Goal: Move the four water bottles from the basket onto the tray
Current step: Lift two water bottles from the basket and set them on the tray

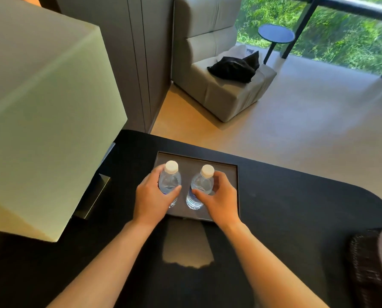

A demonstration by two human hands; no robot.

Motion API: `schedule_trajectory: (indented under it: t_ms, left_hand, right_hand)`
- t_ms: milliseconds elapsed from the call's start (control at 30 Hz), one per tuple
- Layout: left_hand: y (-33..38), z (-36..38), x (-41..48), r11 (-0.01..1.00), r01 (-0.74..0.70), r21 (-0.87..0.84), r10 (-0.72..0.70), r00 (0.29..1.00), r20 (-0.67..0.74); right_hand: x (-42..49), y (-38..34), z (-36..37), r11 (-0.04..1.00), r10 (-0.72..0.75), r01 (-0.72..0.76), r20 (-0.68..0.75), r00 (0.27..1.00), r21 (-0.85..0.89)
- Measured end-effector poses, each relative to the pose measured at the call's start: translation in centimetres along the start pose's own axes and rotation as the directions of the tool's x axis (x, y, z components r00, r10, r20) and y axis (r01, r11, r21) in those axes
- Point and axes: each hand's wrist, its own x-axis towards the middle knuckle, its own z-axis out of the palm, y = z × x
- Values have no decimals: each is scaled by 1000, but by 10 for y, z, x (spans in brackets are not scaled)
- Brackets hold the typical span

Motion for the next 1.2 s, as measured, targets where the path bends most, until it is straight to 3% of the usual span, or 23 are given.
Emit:
schedule_trajectory:
  t_ms: [400,1000,1200]
  left_hand:
    - [-43,30,71,998,31,-60,-36,996,-86]
    - [-52,40,129,998,-20,-64,15,996,-84]
    - [-53,38,134,997,-9,-71,5,998,-58]
  right_hand:
    - [77,12,49,1000,13,-12,-71,997,25]
    - [134,9,73,999,-44,44,-109,993,0]
    - [138,6,70,999,-39,38,-63,997,-22]
